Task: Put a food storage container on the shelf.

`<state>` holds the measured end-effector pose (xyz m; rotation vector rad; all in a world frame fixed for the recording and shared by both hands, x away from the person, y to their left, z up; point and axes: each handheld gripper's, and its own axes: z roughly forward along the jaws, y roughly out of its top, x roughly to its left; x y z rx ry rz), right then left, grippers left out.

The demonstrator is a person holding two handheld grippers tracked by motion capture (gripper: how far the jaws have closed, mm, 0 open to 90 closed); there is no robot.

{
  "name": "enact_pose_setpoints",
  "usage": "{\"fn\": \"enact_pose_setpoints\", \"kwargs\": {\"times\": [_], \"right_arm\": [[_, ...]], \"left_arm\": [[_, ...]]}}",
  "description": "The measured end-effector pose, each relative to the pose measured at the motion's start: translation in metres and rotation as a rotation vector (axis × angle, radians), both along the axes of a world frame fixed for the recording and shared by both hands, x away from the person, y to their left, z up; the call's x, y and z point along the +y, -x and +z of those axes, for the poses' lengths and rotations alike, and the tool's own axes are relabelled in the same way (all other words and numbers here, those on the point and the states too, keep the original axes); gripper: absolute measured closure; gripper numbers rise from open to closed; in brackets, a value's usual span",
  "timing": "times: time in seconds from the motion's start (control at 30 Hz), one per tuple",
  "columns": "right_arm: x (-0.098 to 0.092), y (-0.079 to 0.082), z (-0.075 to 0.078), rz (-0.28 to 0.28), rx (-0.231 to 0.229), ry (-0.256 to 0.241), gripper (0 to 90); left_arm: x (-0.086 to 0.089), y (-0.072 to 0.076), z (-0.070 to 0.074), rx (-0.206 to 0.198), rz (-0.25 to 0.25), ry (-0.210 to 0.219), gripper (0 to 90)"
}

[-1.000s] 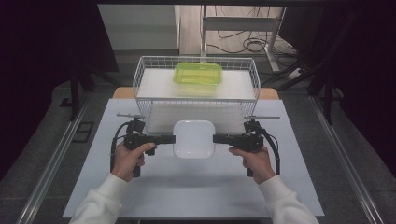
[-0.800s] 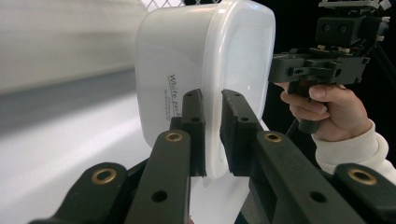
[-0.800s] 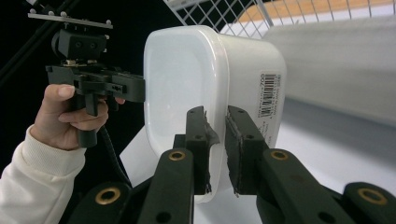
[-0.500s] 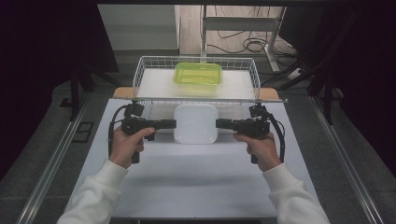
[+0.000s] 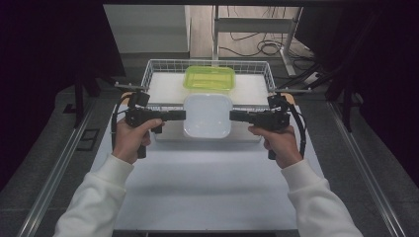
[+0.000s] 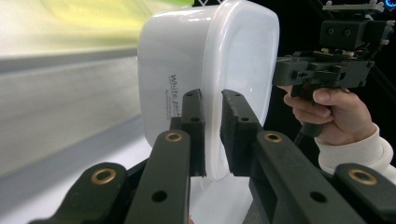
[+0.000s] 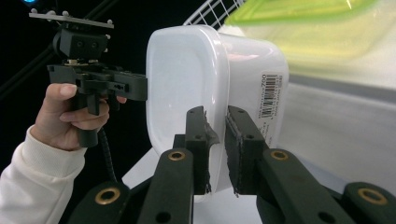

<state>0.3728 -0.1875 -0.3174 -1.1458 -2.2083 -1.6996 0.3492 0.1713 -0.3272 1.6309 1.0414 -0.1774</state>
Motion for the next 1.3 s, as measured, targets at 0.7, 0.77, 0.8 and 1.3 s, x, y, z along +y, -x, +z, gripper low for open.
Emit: {"fn": "enact_pose_setpoints", "kwargs": {"times": [0.7,0.77,0.8,1.3], "right_arm": [[0.008,-0.054,0.060,-0.003,-0.054,-0.038,79.3],[0.009,-0.064,0.066,0.000,-0.049,-0.043,79.4],[0.009,-0.064,0.066,0.000,-0.049,-0.043,79.4],[0.010,-0.106,0.073,-0.007,0.036,-0.069,79.9]], "left_arm": [[0.009,-0.063,0.066,-0.040,0.021,-0.005,80.0],[0.009,-0.071,0.071,-0.040,0.026,-0.008,79.9],[0.009,-0.071,0.071,-0.040,0.026,-0.008,79.9],[0.011,-0.118,0.076,0.047,0.039,0.000,79.3]]}}
